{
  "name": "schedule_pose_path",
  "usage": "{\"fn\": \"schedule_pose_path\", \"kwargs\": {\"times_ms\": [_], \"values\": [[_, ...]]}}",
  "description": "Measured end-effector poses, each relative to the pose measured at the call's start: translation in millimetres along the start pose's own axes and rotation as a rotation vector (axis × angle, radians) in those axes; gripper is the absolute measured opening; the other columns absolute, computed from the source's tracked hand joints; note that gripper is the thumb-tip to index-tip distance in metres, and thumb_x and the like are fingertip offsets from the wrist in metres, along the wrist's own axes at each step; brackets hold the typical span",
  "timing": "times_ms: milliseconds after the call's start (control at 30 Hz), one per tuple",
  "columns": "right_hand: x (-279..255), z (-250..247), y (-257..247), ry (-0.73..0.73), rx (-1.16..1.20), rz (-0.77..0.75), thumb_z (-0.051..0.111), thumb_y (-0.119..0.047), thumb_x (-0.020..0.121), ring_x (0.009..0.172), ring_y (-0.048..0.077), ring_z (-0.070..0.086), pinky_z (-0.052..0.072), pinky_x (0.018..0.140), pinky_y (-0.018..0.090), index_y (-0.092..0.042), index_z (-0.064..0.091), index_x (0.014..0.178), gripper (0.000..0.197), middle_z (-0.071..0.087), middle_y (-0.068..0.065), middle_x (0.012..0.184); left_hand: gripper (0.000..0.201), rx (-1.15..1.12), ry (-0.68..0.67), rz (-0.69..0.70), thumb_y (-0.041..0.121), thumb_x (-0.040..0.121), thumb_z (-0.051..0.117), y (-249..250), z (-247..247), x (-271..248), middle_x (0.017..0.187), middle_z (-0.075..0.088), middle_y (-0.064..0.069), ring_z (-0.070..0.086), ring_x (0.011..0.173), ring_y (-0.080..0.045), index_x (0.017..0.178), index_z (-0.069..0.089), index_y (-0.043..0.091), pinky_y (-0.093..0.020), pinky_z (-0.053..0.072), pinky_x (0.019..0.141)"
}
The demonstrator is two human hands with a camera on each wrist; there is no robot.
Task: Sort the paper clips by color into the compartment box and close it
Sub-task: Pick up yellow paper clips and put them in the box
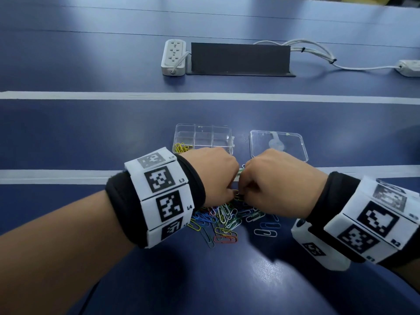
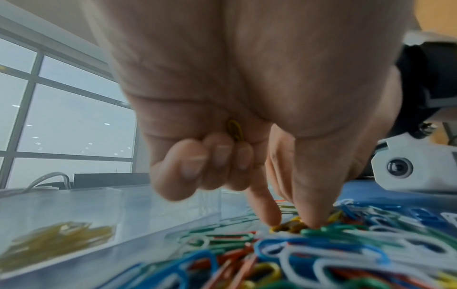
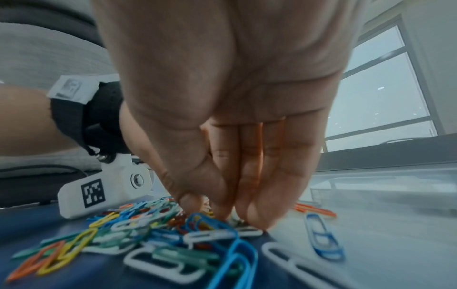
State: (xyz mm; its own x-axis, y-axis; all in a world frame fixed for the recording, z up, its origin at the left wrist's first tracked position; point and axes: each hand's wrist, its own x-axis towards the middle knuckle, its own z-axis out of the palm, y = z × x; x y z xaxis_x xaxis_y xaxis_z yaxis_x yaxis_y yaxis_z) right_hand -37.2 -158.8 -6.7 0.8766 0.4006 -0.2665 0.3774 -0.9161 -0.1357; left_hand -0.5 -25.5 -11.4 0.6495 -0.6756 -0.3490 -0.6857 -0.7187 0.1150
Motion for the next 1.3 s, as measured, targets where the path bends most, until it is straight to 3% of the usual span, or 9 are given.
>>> {"fn": "schedule_pose_path", "kwargs": {"times_ms": [100,367,533,633,733,867,1033,1133,1300], "values": [[1,-2,-1,-0.019,-0.025,0.011,0.055,-0.029,0.078,0.062,0.028,0.047,0.050,0.064,0.033,-0.015,0.067,0.067,0.021,0.058,0.006,0.065,0.019,-0.026,0.000,-0.009,0.027,0.083,0.055,1,-2,2,0.092,0.063,-0.005,0.063,0.091,-0.029,0.092,0.069,0.017,-0.039,0.054,0.073],[1,0,3,-0.023,0.006,0.014,0.060,-0.029,0.079,0.079,0.025,0.060,0.051,0.076,0.038,-0.021,0.072,0.080,0.014,0.070,0.004,0.083,0.022,-0.053,-0.030,-0.002,0.027,0.078,0.056,2,-2,1,0.080,0.065,-0.004,0.062,0.076,-0.026,0.089,0.069,0.013,-0.033,0.054,0.066],[-3,-6,7,0.049,0.116,0.095,0.053,-0.017,0.081,0.073,0.018,0.053,0.046,0.074,0.025,-0.025,0.067,0.093,0.021,0.071,-0.003,0.082,0.016,-0.065,0.024,-0.019,0.028,0.081,0.054,-1,-1,0,0.063,0.047,0.004,0.058,0.079,-0.023,0.084,0.067,0.018,-0.030,0.047,0.066],[2,-10,10,0.123,0.122,0.134,0.051,-0.015,0.080,0.073,0.015,0.042,0.042,0.073,0.025,-0.027,0.067,0.100,0.029,0.059,-0.004,0.075,0.015,-0.070,0.060,-0.029,0.031,0.081,0.059,-1,-3,0,0.073,0.049,0.003,0.061,0.092,-0.026,0.090,0.068,0.023,-0.029,0.043,0.066],[5,-10,7,0.092,0.101,0.132,0.051,-0.014,0.079,0.080,0.019,0.048,0.044,0.078,0.027,-0.024,0.068,0.102,0.030,0.068,0.002,0.091,0.014,-0.053,0.060,-0.019,0.028,0.082,0.061,2,-2,1,0.082,0.050,-0.001,0.062,0.092,-0.027,0.092,0.068,0.023,-0.030,0.043,0.065],[6,-7,-2,0.024,0.073,0.117,0.055,-0.019,0.082,0.083,0.025,0.057,0.042,0.070,0.027,-0.017,0.067,0.092,0.015,0.070,0.004,0.092,0.016,-0.051,0.045,0.026,0.023,0.080,0.057,3,-2,-1,0.078,0.056,0.000,0.063,0.083,-0.026,0.091,0.068,0.019,-0.035,0.054,0.069],[9,-4,-7,0.010,0.029,0.100,0.056,-0.026,0.081,0.065,0.026,0.050,0.042,0.063,0.028,-0.017,0.058,0.071,0.014,0.069,0.007,0.080,0.011,-0.031,0.006,0.012,0.026,0.074,0.060,4,-2,-3,0.058,0.042,0.006,0.048,0.057,-0.019,0.068,0.057,0.018,-0.027,0.044,0.057],[9,-4,-7,0.012,0.052,0.116,0.057,-0.028,0.080,0.077,0.028,0.061,0.051,0.072,0.033,-0.014,0.065,0.083,0.017,0.070,0.006,0.082,0.030,-0.026,0.007,-0.012,0.026,0.074,0.058,2,-1,-4,0.055,0.039,0.004,0.041,0.049,-0.015,0.054,0.036,0.020,-0.029,0.044,0.056],[5,-3,-1,-0.002,0.082,0.163,0.058,-0.024,0.076,0.078,0.021,0.044,0.049,0.087,0.038,-0.028,0.062,0.102,0.026,0.061,-0.002,0.081,0.015,-0.084,0.011,-0.012,0.029,0.074,0.058,-2,-5,-9,0.071,0.060,-0.002,0.061,0.074,-0.024,0.073,0.061,0.014,-0.032,0.055,0.066]]}}
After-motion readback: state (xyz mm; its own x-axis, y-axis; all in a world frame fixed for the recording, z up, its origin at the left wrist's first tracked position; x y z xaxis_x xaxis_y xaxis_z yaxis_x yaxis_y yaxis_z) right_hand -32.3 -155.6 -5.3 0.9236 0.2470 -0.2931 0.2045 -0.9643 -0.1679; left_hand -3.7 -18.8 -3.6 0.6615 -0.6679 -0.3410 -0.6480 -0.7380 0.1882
